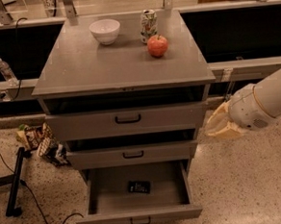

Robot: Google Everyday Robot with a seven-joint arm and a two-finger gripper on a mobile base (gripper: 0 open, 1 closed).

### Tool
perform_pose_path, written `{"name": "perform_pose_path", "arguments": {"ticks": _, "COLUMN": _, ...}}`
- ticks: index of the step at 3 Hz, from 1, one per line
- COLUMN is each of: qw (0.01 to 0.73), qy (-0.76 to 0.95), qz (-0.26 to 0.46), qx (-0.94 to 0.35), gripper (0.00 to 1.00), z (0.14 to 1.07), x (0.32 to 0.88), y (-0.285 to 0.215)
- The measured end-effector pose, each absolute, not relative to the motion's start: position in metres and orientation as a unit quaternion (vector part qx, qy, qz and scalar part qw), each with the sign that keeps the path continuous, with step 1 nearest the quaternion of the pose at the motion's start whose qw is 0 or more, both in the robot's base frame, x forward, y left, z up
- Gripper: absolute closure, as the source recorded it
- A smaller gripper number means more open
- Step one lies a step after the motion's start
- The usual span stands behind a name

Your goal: Pick rxbar chocolate from bottom drawer and place on counter

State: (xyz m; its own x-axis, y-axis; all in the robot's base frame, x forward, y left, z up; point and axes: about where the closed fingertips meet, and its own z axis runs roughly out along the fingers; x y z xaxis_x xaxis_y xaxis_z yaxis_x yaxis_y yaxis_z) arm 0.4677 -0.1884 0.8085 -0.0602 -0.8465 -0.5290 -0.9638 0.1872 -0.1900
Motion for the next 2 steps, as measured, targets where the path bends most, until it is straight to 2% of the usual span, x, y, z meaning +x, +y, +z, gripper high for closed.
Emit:
{"name": "perform_pose_path", "arguments": {"ticks": 1, "qw": 0.276, "qy": 0.723, "qz": 0.149, "qx": -0.616, "gripper": 0.07, "z": 0.763, "x": 0.473, "y": -0.168}}
{"name": "perform_pose_path", "arguments": {"ticks": 2, "qw": 0.292, "qy": 0.719, "qz": 0.195, "qx": -0.600, "gripper": 0.00, "z": 0.700, "x": 0.485, "y": -0.132}}
